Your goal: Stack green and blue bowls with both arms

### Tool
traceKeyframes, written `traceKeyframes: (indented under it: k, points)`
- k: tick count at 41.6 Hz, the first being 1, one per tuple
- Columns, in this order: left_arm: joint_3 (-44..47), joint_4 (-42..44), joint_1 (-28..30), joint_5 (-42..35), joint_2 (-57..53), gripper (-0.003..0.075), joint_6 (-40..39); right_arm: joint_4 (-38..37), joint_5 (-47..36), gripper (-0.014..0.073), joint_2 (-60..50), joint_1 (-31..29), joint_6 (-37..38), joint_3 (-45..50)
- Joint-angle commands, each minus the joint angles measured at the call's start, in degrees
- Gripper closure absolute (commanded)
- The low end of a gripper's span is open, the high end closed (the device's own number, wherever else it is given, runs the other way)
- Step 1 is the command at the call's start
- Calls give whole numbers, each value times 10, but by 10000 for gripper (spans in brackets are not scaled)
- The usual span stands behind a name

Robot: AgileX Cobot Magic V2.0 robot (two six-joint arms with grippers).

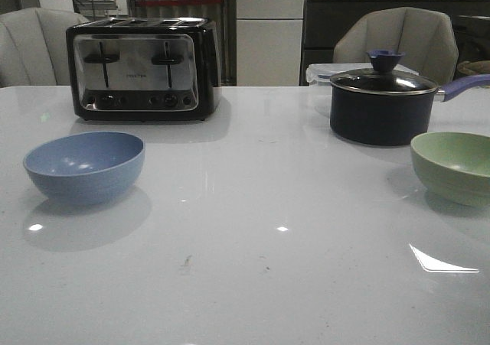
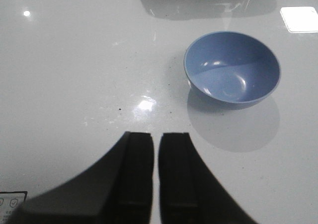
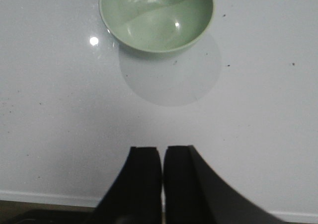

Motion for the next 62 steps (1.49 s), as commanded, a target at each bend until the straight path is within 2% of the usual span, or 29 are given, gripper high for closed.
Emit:
traceKeyframes:
  k: [1, 4, 7, 17, 29, 43, 55, 58, 62]
  points:
    - [-19, -7, -4, -41, 8, 346, -1, -9, -40, 175, 25, -4, 1, -21]
    - [-19, -7, -4, -43, 9, 223, -1, -9, -43, 76, 42, -4, 1, -23]
    - [-19, -7, -4, -43, 9, 174, -1, -8, -47, 46, 63, -4, 11, -29]
    - [-19, -7, -4, -43, 9, 197, -1, 33, -26, 81, 181, -73, 9, -115]
    - [-19, -7, -4, -43, 9, 213, -1, 197, -11, 97, 354, -167, -140, -227]
    - [-19, -7, -4, -43, 11, 213, -1, 201, -40, 97, 512, -172, -147, -325]
    - [-19, -7, -4, -45, 11, 213, -1, 201, -19, 101, 603, -171, -147, -401]
    - [-19, -7, -4, -45, 11, 213, -1, 201, -4, 153, 613, -171, -150, -413]
    - [-19, -7, -4, -45, 11, 213, -1, 200, 5, 288, 616, -171, -151, -422]
